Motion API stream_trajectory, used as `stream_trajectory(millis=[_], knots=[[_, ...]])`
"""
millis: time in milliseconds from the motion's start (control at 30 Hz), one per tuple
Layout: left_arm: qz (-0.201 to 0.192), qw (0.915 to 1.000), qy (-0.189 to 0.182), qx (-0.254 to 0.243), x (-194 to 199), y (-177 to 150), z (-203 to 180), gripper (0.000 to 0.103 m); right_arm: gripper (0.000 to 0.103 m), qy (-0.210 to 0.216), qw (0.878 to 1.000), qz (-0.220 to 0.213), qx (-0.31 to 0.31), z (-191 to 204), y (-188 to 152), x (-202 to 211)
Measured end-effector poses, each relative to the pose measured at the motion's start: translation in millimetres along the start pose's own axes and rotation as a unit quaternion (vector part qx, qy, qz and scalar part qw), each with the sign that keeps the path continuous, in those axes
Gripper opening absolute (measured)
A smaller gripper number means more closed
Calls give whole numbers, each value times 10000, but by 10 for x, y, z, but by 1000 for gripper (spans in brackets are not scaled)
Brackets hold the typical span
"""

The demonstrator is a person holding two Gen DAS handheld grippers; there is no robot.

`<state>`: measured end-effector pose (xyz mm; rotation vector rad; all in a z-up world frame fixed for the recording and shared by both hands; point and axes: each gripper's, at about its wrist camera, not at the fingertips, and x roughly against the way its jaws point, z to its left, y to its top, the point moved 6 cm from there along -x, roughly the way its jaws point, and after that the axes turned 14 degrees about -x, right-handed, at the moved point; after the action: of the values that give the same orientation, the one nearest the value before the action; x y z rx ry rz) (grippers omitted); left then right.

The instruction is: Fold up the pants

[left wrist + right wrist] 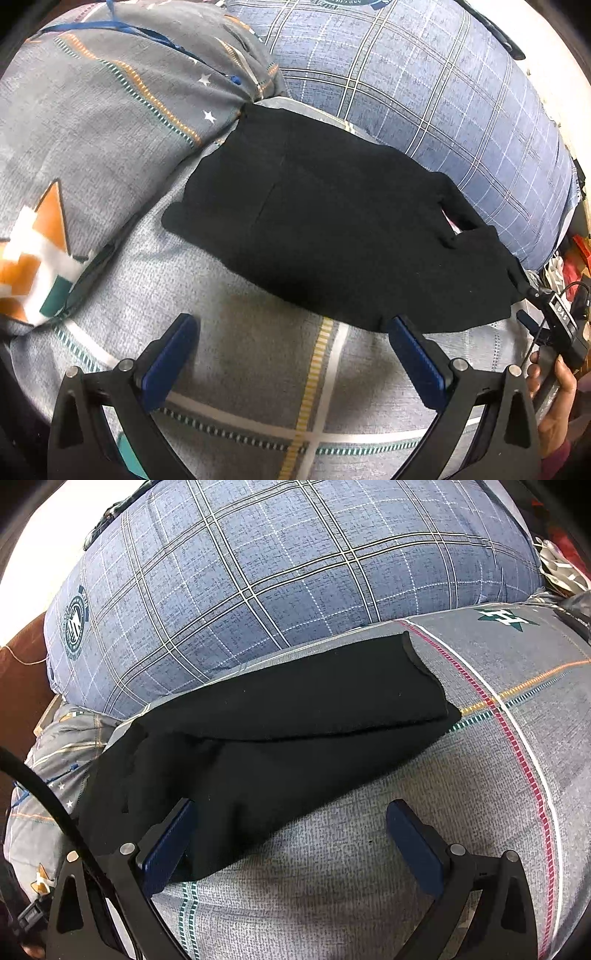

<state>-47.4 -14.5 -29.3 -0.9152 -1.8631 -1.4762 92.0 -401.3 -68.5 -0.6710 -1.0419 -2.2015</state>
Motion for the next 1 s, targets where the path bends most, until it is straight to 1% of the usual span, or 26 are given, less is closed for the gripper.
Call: stream_trajectory(millis=[133,400,533,667,833,933,1000], knots=[[21,9998,-178,77,30,-11,-72,103,103,-73,9999,-55,102,29,-6,-10],[-9,9989,-306,350,69,-40,-14,103,103,-73,9996,-130,230,34,13,-28],[-6,9989,-339,315,72,-44,-49,103,103,-84,9994,-100,320,28,2,-32],[-91,9979,-406,498,115,-57,-4,103,103,-47,9995,-44,317,17,-7,-21],[-172,9932,-629,961,82,19,112,103,103,-28,9996,-11,275,9,-23,-8],[-208,9928,-629,994,64,101,117,103,103,-23,9997,-30,245,6,-36,-5],[-154,9925,-673,1013,10,151,116,103,103,-34,9997,-47,224,13,-45,-4]])
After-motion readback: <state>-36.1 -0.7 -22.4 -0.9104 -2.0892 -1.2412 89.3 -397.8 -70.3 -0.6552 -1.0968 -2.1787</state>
